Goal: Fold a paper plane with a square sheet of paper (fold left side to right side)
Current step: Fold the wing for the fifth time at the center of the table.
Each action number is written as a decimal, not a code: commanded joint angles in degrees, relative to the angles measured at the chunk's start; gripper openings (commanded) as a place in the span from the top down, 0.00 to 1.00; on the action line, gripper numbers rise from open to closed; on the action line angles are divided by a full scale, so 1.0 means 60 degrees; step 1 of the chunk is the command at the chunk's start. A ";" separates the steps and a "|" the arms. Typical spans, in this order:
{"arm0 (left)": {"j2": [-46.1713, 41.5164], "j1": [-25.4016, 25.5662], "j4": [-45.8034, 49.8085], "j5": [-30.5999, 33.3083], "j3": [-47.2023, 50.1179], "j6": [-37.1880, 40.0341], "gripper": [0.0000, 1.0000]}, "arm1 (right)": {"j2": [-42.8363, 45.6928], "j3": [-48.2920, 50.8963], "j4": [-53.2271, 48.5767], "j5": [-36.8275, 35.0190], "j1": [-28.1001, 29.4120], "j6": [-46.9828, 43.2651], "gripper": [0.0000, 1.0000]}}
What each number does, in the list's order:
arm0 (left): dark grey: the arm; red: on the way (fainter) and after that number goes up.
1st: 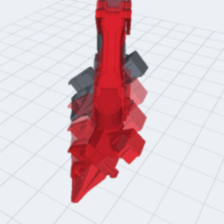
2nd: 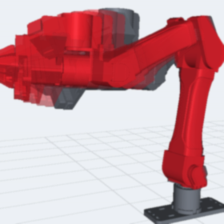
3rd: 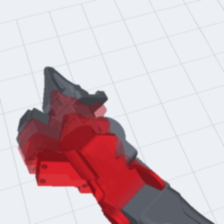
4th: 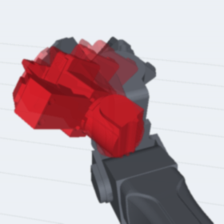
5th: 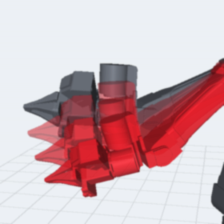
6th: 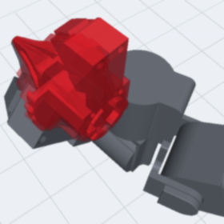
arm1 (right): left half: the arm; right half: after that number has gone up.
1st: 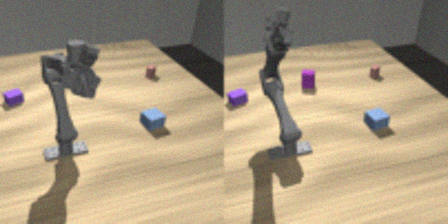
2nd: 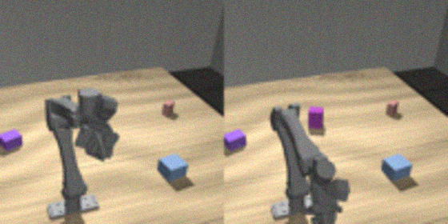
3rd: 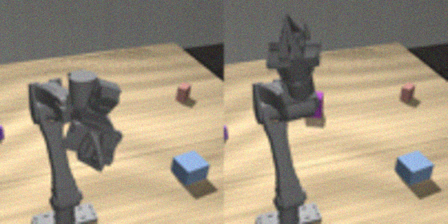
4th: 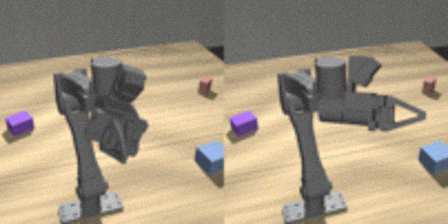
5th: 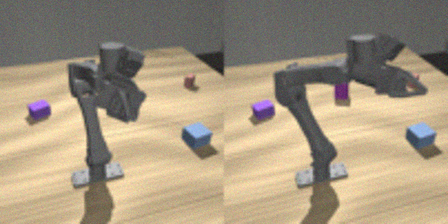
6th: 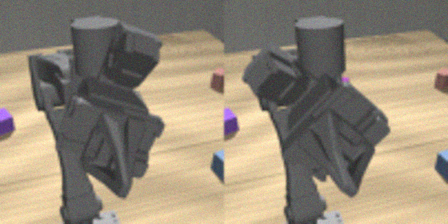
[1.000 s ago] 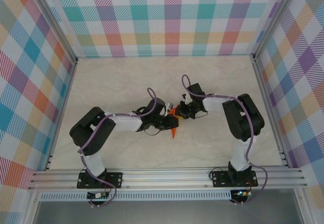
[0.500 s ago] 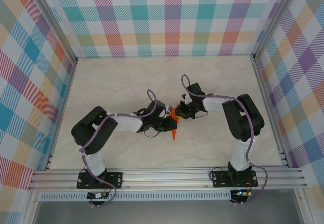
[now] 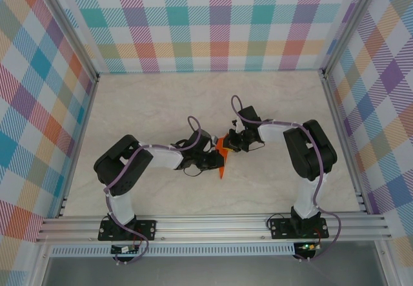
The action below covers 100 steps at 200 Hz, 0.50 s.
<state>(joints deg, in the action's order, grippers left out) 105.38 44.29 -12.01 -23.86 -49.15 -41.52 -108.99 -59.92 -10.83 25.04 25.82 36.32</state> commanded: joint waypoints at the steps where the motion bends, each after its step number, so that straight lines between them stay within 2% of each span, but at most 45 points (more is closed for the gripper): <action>1: 0.0159 0.0208 0.0826 0.0420 0.0345 0.0005 0.91 | 0.0601 -0.0112 -0.0351 -0.0495 -0.0011 -0.0307 0.89; 42: 0.0175 0.0340 0.0895 0.0617 0.0383 -0.0086 0.92 | 0.1791 0.0070 -0.0517 -0.0739 -0.0024 -0.0471 0.89; 73: 0.0161 0.0355 0.0947 0.0753 0.0380 -0.0110 0.94 | 0.2697 0.0941 -0.0531 -0.0721 0.0006 -0.0445 0.97; 100: 0.0161 0.0366 0.1012 0.0812 0.0339 -0.0089 0.94 | 0.2881 0.1650 -0.0112 -0.0414 0.0172 -0.0317 0.98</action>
<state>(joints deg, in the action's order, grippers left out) 105.27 45.19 -12.05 -21.39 -48.84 -42.17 -91.96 -53.95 -12.45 21.17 25.96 34.65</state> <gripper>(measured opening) 0.067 0.048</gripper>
